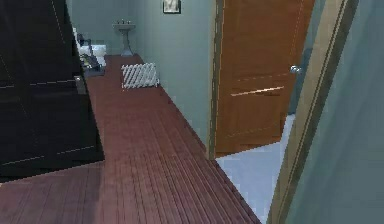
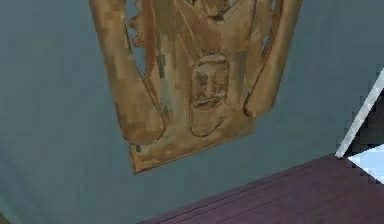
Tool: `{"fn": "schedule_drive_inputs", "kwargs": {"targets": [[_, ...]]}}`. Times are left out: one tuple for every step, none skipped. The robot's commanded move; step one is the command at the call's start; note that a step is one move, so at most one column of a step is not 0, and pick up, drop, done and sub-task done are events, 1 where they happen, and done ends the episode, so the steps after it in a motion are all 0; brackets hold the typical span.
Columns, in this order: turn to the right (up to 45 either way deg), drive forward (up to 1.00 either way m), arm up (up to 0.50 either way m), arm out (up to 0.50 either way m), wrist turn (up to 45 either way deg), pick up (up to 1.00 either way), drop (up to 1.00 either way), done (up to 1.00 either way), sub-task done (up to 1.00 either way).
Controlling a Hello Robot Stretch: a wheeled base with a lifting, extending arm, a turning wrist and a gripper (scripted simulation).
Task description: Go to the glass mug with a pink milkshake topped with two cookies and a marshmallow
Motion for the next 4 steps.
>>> {"fn": "schedule_drive_inputs", "kwargs": {"targets": [[0.0,0.75,0.00,0.00,0.0,0.00,0.00,0.00,0.00],[45.0,0.00,0.00,0.00,0.0,0.00,0.00,0.00,0.00],[0.0,0.85,0.00,0.00,0.0,0.00,0.00,0.00,0.00],[42.0,0.00,0.00,0.00,0.0,0.00,0.00,0.00,0.00]]}}
